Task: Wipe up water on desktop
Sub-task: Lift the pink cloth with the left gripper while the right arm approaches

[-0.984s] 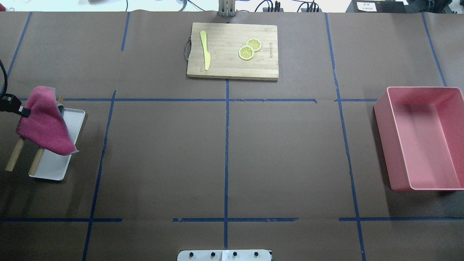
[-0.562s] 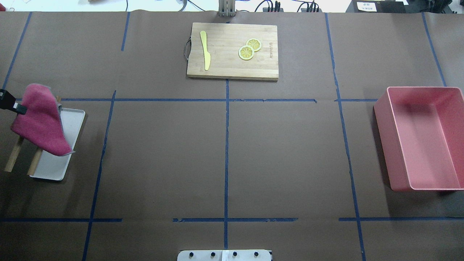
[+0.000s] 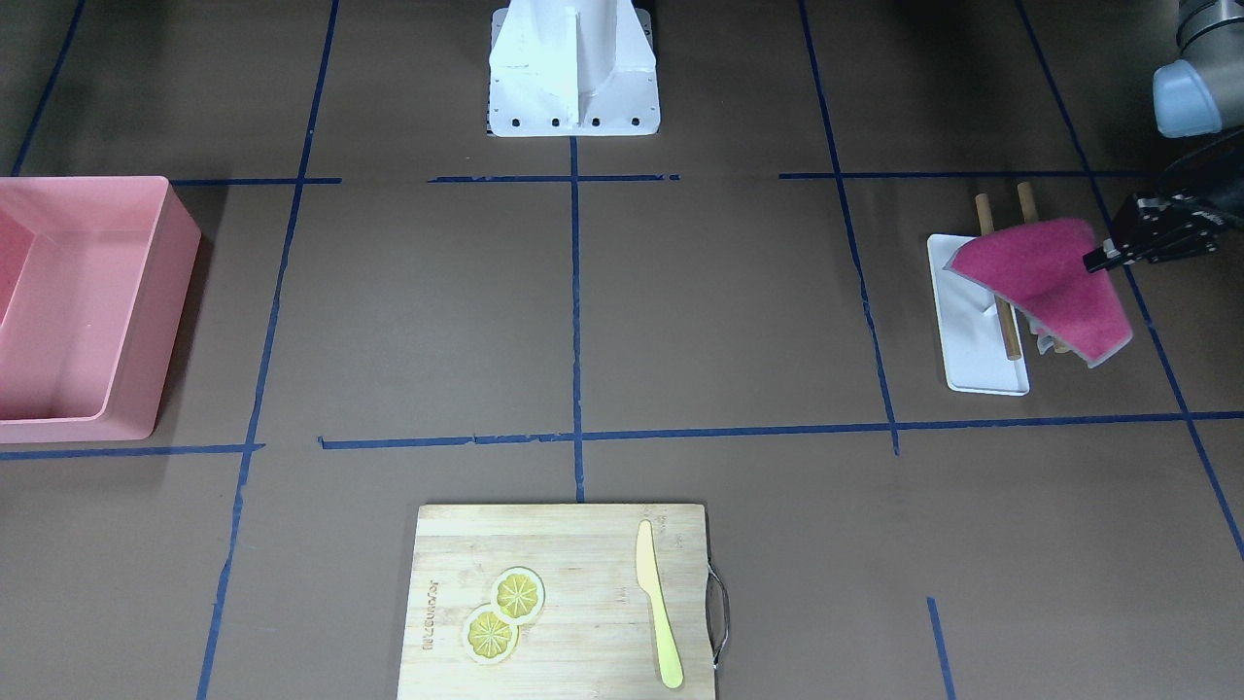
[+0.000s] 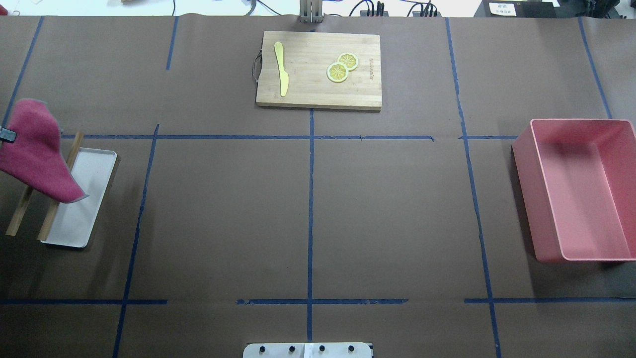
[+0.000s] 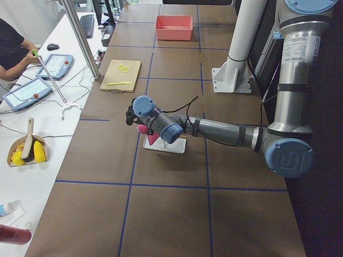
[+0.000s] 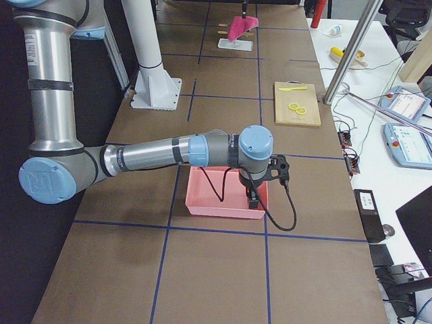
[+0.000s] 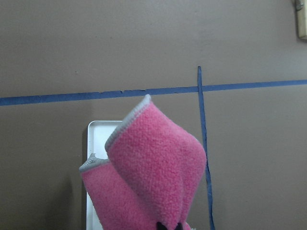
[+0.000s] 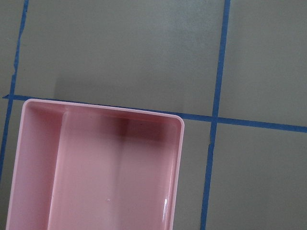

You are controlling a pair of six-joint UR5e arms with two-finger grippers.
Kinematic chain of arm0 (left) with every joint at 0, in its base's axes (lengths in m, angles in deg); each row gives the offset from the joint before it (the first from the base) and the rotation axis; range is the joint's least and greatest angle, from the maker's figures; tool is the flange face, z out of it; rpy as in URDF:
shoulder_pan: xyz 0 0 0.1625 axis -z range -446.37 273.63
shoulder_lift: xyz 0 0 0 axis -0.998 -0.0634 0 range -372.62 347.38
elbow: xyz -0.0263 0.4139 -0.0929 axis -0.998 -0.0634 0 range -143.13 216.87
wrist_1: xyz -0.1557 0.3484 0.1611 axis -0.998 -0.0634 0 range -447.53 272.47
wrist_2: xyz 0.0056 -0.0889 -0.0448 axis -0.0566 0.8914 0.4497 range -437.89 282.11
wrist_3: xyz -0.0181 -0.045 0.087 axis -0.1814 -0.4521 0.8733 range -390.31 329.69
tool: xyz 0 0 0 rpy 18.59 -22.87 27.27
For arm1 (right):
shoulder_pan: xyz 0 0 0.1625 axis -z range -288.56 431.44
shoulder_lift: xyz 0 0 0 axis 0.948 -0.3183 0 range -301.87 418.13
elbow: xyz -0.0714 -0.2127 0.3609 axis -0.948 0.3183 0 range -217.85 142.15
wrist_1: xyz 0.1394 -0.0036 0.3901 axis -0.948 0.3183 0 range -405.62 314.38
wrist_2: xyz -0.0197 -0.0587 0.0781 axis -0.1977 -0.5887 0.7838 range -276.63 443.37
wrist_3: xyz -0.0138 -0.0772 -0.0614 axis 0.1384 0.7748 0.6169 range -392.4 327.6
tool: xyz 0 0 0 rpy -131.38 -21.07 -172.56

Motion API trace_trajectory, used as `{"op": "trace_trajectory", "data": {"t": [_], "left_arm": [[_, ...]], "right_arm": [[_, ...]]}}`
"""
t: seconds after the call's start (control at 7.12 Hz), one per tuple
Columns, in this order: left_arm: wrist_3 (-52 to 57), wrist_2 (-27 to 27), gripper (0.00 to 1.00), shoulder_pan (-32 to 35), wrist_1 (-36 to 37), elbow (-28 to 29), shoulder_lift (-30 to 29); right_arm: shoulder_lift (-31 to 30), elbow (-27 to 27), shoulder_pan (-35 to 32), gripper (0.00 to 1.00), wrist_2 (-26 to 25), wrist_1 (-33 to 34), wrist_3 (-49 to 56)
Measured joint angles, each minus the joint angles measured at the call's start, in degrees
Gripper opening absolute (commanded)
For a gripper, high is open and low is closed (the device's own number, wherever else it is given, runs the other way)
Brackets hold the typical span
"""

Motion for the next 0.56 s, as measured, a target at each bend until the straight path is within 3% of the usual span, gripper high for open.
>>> {"op": "trace_trajectory", "data": {"t": [0.14, 0.56], "left_arm": [[-0.2, 1.0, 0.01, 1.5, 2.7, -1.7, -0.9], [-0.5, 1.3, 0.02, 3.6, 24.0, -11.5, -8.7]], "right_arm": [[0.0, -0.3, 0.0, 1.00, 0.0, 0.0, 0.0], [0.2, -1.9, 0.1, 1.00, 0.0, -0.1, 0.0]]}}
